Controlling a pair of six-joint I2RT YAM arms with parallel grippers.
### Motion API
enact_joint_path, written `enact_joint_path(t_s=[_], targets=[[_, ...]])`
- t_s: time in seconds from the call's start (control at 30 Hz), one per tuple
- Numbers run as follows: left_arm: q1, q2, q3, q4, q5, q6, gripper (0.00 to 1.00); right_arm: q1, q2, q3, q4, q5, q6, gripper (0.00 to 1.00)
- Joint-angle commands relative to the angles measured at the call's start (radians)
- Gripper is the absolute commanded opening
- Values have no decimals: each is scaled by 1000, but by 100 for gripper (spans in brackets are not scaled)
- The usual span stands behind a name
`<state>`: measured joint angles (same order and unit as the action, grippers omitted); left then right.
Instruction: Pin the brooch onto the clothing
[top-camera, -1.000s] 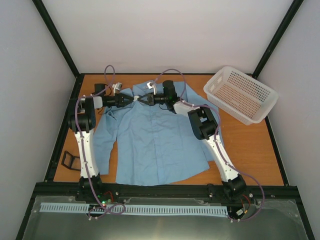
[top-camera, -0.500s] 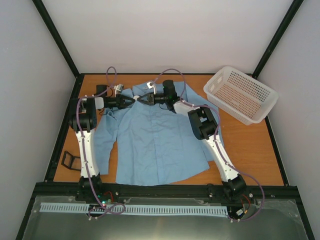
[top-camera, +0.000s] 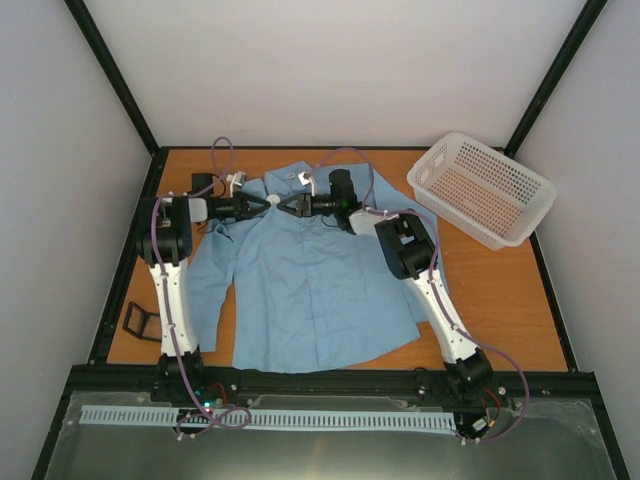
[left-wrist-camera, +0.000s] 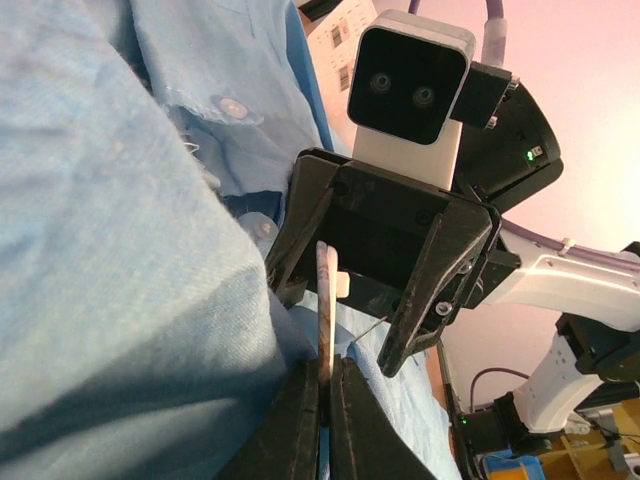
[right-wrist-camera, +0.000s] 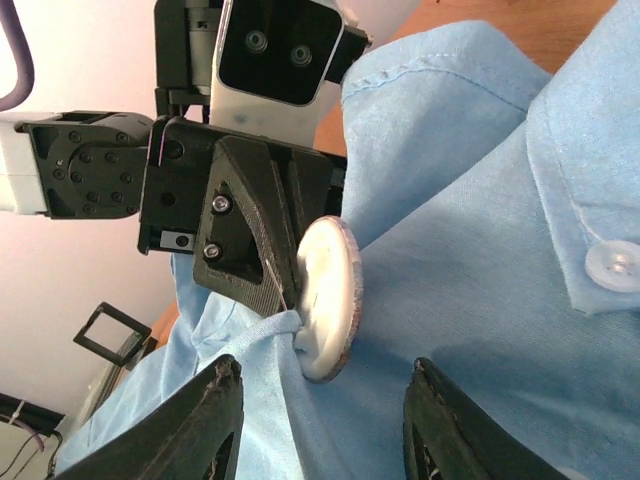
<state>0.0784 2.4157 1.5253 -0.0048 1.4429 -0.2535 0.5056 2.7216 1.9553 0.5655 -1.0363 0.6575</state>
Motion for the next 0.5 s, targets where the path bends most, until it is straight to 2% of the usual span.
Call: enact_joint_path(t_s=[0.0, 0.2, 0.37, 0.47], targets=[[1, -67, -39, 79, -40, 1, 1, -2, -12, 17, 30, -2, 44, 43], [-1, -107, -73, 105, -88, 11, 1, 0, 8, 67, -47, -9, 19, 38], [-14, -130, -81, 85, -112, 64, 1, 0, 20, 124, -162, -43, -76, 42], [-19, -126, -66, 65, -113, 79, 1, 2, 25, 155, -218, -57, -128, 47]])
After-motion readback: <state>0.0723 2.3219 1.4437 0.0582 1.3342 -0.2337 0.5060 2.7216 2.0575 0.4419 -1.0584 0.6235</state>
